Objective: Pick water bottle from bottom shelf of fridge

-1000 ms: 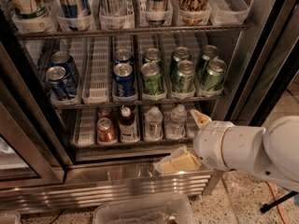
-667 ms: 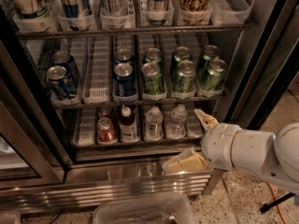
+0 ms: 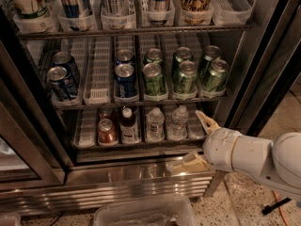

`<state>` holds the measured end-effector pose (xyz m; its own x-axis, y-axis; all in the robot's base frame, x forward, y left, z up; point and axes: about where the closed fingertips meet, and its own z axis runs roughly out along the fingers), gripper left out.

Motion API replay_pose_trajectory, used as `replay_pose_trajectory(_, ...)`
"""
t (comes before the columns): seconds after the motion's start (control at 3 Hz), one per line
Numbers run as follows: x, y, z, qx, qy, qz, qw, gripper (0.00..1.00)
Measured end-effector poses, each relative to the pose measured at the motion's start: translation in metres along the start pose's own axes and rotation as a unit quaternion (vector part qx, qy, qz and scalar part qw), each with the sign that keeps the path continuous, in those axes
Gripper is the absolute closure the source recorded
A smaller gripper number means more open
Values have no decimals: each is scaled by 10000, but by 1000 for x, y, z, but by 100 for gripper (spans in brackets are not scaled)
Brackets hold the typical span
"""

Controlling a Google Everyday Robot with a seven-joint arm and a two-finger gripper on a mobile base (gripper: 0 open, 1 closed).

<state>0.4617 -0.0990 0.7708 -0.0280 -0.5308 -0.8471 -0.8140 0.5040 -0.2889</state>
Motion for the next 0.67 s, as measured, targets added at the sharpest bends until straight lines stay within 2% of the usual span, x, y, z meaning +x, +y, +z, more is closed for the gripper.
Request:
replay_pose_trajectory(0.33, 13, -3, 7, 174, -298, 90, 9994, 0)
replay_pose_trajectory(0.67, 14, -2, 9, 151, -323, 95, 9993, 0)
